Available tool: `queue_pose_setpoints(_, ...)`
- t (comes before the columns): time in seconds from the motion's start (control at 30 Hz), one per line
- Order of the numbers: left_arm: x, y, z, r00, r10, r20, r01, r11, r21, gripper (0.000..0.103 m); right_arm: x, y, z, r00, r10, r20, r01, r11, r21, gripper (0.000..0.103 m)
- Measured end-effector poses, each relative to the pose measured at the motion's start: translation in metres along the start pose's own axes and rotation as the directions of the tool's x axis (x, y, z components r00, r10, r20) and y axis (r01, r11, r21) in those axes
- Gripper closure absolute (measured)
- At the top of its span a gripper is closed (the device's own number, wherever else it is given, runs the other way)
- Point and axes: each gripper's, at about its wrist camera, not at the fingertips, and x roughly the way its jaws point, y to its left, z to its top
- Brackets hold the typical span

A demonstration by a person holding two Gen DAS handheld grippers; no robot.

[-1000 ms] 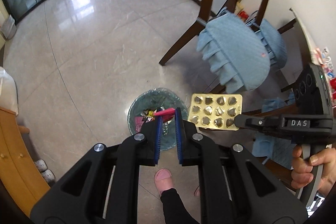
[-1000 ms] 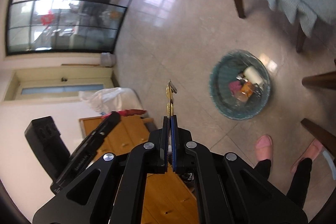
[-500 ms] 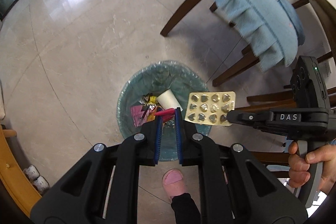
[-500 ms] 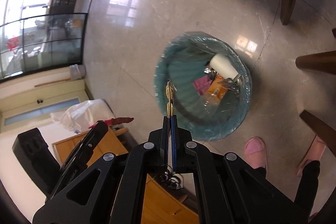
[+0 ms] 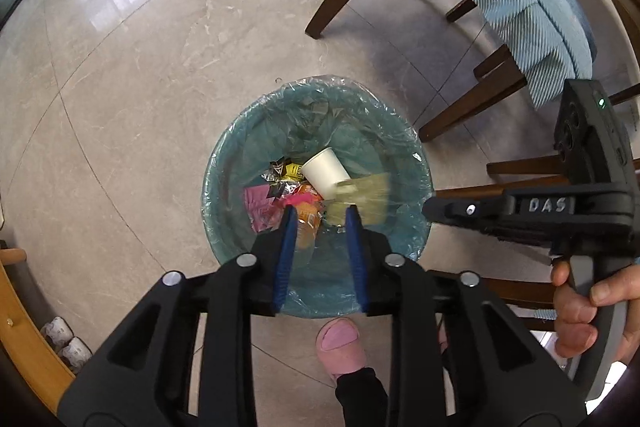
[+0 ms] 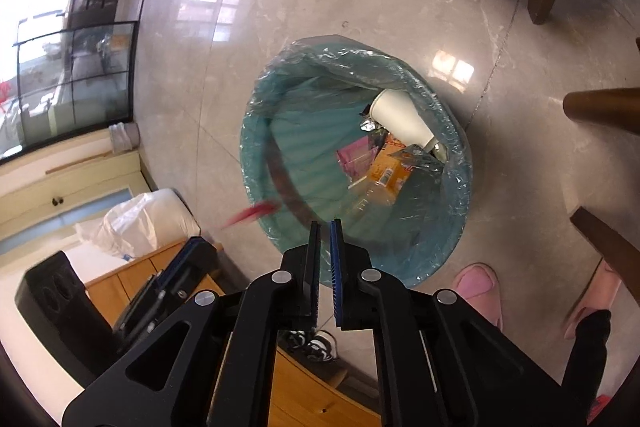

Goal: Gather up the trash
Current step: 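Open the left tool over the bin while the right tool opens to drop the blister pack, then move both open tools from the bin back over the table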

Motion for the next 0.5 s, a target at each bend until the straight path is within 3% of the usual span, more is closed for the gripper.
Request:
queue_pose_setpoints(0.03, 0.001, 0.000, 0.001, 1.000, 0.004, 0.001, -0.004, 1.000, -0.001, 0.078, -0.001, 0.000, 0.000, 1.000, 0.001, 0.001, -0.001, 1.000, 0.001, 0.087)
queue_pose_setpoints(0.1, 0.002, 0.002, 0.002, 1.000, 0.008, 0.005, -0.008, 1.000, -0.011, 0.061, -0.004, 0.000, 0.002, 1.000, 0.009, 0.002, -0.009, 1.000, 0.011, 0.080)
queue_pose_setpoints(0.3, -0.008, 0.002, 0.002, 1.000, 0.004, 0.011, -0.004, 1.000, -0.023, 0.061, -0.021, 0.012, -0.001, 0.999, 0.038, 0.008, -0.038, 0.999, -0.016, 0.080)
queue_pose_setpoints(0.5, -0.060, -0.002, 0.002, 0.998, -0.018, 0.064, 0.021, 0.998, -0.056, 0.061, -0.065, 0.052, -0.017, 0.992, 0.115, 0.046, -0.113, 0.992, -0.049, 0.080)
